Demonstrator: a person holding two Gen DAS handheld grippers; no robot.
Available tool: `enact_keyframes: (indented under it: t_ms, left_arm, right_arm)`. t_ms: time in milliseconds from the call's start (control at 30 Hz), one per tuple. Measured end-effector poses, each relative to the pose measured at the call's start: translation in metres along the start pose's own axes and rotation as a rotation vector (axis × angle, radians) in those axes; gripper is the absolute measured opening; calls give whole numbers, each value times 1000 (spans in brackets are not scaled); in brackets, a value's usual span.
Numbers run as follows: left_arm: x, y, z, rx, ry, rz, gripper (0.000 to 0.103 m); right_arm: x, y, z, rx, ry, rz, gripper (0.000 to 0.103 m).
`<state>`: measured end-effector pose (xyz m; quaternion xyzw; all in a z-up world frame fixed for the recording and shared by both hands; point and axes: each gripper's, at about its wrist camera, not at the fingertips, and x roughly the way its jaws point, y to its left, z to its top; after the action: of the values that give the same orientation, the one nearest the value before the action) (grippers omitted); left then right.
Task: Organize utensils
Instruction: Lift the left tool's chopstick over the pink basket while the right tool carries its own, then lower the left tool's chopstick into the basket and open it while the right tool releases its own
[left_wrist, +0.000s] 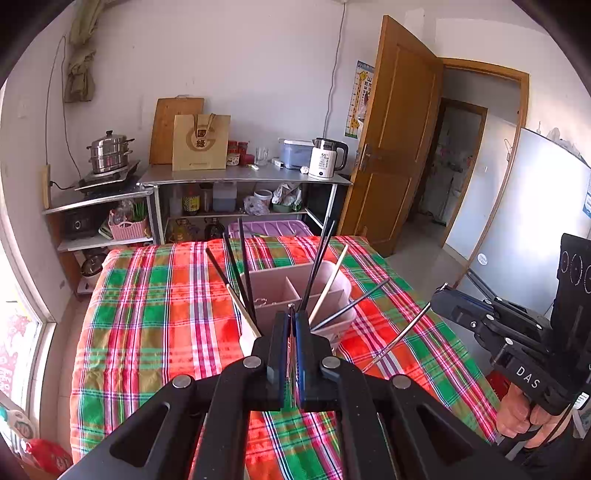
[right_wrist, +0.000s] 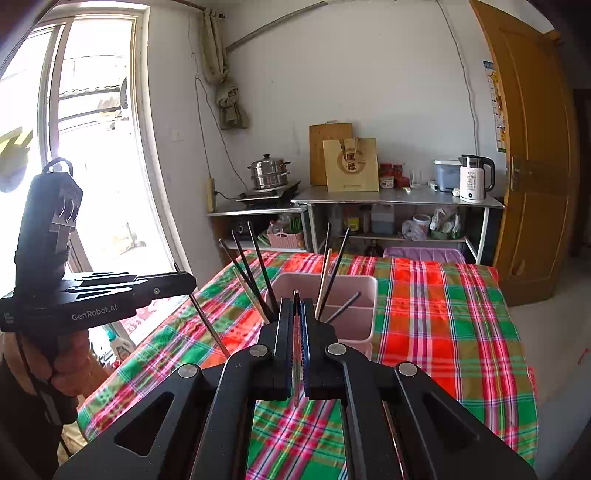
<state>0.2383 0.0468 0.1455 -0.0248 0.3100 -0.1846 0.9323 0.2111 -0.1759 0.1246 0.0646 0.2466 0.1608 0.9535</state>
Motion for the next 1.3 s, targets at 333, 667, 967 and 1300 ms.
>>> enact_keyframes:
  t_ms: [333, 667, 967, 1300]
  left_arm:
    - [5, 4, 55, 4, -62, 25, 3]
    - [42, 16, 66, 6, -50, 25, 3]
    - [76, 25, 38, -8, 8, 1, 3]
    - [109, 27, 10, -5, 98, 16, 4]
  right_arm:
    - [15, 5, 41, -7, -69, 15, 3]
    - [48, 3, 47, -15, -63, -7, 3]
    - [75, -7, 20, 5, 15, -13, 3]
    - [97, -9, -4, 11, 108, -17, 3]
